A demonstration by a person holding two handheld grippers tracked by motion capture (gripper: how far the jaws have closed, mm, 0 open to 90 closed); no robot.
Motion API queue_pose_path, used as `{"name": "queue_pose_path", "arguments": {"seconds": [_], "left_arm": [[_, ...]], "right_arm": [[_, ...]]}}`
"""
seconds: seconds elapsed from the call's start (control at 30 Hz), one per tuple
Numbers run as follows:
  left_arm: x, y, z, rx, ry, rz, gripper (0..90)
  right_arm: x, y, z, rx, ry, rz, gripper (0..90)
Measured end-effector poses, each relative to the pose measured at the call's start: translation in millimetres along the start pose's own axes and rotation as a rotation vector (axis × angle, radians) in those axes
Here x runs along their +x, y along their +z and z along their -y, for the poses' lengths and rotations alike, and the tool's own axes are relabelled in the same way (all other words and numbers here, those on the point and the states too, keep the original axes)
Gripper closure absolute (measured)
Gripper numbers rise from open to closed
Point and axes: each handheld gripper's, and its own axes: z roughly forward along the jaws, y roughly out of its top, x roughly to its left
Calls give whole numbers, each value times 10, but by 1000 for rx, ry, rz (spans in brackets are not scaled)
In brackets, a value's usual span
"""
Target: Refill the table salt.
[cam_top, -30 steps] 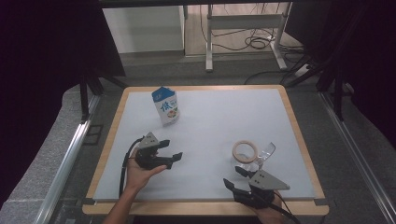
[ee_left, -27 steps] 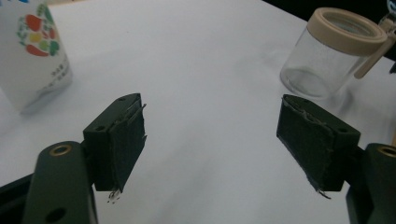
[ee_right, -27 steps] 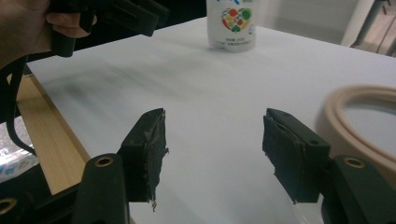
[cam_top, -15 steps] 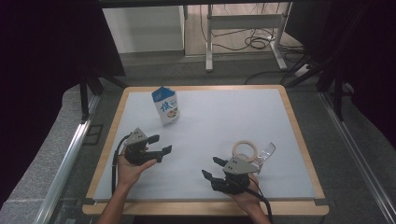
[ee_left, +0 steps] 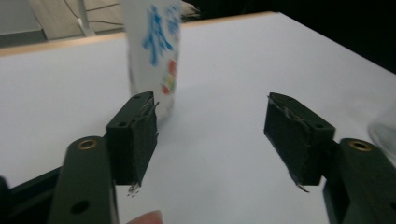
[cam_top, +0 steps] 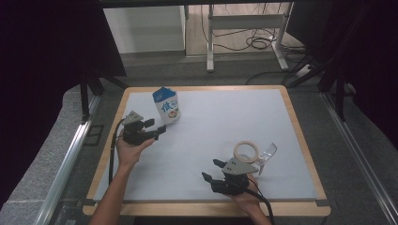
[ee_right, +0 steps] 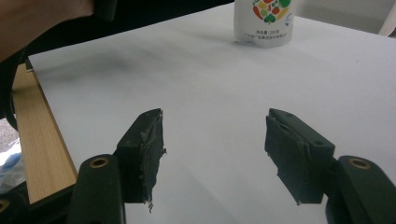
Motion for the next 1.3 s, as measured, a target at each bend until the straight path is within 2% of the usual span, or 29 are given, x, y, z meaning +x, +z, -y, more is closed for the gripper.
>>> {"name": "queue_pose_path", "arguments": {"seconds": [0.03, 0.2, 0.43, 0.5, 0.57, 0.7, 0.77, 0.83, 0.9, 1.0, 1.1, 1.3], "left_arm": [[34, 32, -40, -7, -5, -6, 373], [142, 213, -209, -6, 24, -36, 400], [300, 403, -359, -18, 28, -49, 447], [322, 431, -387, -20, 39, -57, 474], [346, 459, -406, -34, 38, -50, 554], [350, 533, -415, -28, 52, -43, 630], [356, 571, -398, -24, 53, -29, 721], [353, 589, -387, -30, 63, -20, 755], [336, 599, -388, -36, 73, -24, 831], [325, 615, -389, -44, 80, -26, 880], [344, 622, -388, -56, 66, -10, 900], [301, 640, -415, -71, 92, -8, 900]], "right_arm": [[4, 4, 5, 2, 0, -2, 380], [30, 20, 17, 7, -11, -5, 379], [53, 20, 17, 12, -22, -5, 377], [49, 18, 18, 11, -22, -4, 377], [43, 14, 21, 12, -22, -1, 377], [32, 14, 30, 12, -17, 2, 377], [30, 15, 34, 14, -17, 2, 377], [32, 12, 35, 13, -18, 2, 377], [36, 9, 40, 13, -20, 3, 377], [26, 10, 52, 18, -21, 8, 377], [22, 18, 61, 20, -20, 11, 377], [28, 33, 62, 22, -21, 13, 373]]}}
